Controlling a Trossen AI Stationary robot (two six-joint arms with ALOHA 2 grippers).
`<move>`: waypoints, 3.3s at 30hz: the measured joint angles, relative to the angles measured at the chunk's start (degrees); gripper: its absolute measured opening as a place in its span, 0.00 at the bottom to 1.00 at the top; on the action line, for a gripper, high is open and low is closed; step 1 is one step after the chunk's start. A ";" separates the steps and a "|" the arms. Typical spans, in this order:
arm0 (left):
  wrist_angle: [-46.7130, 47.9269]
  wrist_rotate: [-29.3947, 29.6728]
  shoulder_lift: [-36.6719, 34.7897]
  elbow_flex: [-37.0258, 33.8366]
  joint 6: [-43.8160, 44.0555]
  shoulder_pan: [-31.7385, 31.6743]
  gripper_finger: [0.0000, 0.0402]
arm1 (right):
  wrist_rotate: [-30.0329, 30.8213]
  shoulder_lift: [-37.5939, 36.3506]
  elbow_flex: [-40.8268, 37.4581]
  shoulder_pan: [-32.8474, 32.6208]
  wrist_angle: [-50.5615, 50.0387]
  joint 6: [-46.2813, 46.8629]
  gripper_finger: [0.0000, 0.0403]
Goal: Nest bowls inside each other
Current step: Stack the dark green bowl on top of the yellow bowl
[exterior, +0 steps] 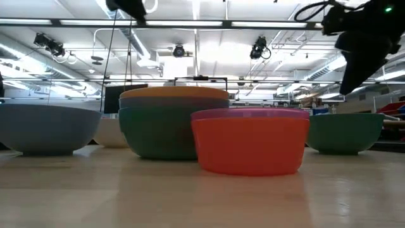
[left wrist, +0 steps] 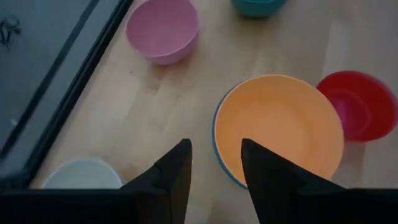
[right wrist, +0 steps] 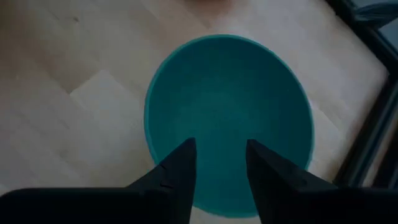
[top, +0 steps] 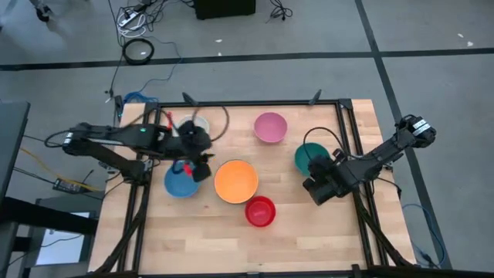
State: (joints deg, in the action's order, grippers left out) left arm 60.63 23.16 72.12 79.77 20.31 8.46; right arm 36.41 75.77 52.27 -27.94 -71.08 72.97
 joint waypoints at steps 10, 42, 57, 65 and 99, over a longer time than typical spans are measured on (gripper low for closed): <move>6.39 0.30 -6.11 0.00 6.40 1.45 0.37 | -8.08 0.00 -0.04 13.19 9.47 -9.13 0.51; 7.12 0.41 -6.12 -0.07 6.89 1.45 0.37 | -21.68 14.24 -0.09 20.78 21.09 -19.12 0.45; 18.46 3.21 -6.12 -0.07 12.96 1.56 0.37 | -18.61 9.37 1.61 20.11 21.21 -20.14 0.01; 21.96 4.39 -6.28 -3.21 17.61 4.15 0.37 | -16.66 7.89 11.74 15.71 43.13 -34.19 0.00; 27.14 3.60 -6.32 -13.66 40.08 21.07 0.37 | -26.14 33.81 40.33 14.18 36.76 -53.10 0.27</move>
State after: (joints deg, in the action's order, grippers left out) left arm 87.77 26.76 65.80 66.11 60.39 29.54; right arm 10.26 109.58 92.60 -13.76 -34.32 19.88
